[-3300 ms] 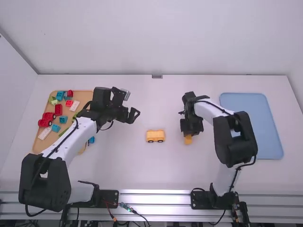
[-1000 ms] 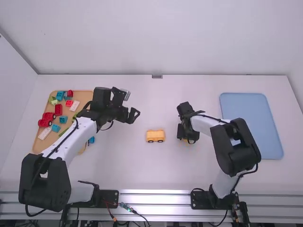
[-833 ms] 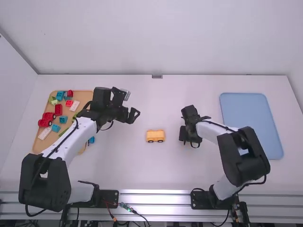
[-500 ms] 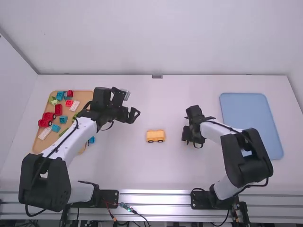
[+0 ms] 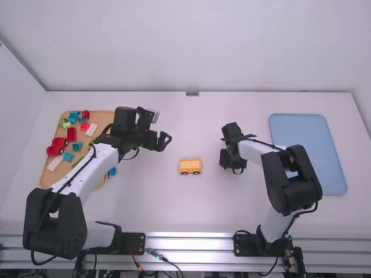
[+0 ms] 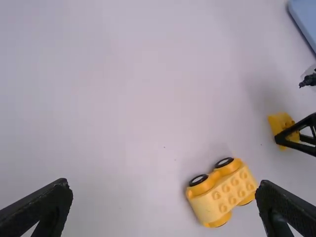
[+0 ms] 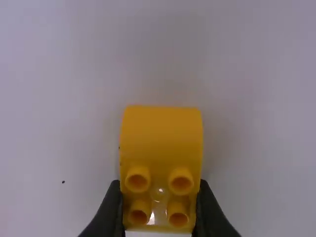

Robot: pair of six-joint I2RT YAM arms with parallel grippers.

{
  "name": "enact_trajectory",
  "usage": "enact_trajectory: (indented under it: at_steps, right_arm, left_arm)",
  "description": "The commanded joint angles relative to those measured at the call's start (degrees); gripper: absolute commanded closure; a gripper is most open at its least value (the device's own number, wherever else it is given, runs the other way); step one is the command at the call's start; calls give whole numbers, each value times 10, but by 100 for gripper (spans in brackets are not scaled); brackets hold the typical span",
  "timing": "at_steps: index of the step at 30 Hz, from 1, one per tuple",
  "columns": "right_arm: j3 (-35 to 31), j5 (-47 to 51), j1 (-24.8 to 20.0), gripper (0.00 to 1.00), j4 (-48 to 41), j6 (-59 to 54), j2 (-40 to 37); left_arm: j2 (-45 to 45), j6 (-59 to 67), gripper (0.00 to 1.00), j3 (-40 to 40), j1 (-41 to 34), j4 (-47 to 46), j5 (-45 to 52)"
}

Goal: Assemble lego blocks to make yellow taxi

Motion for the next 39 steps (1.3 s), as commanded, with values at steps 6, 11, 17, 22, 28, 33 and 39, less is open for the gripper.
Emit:
enact_trajectory:
  at_steps: [6,11,17,22,28,33,39]
  right_arm:
    - [-2,0,0,100,6,272,21]
    - [-2,-23,-5,100,-5,499,21]
    - [-3,-51,-7,100,-3,758,21]
    - [-3,-52,-6,98,13,835,21]
    - [-3,-58,-6,20,30,813,21]
    - [-2,-63,-7,1,29,787,21]
    - [44,-110,-31,1,-16,668,20]
  left_arm:
    - [-10,0,1,10,-3,-1,-1]
    - [-10,-1,1,10,-3,0,0]
    - [-10,-19,1,10,-3,2,1]
    - [-10,-20,1,10,-3,1,1]
    - [-10,-20,1,10,1,1,1]
    - [-10,-19,1,10,-3,1,1]
    - [-10,-19,1,10,-3,1,1]
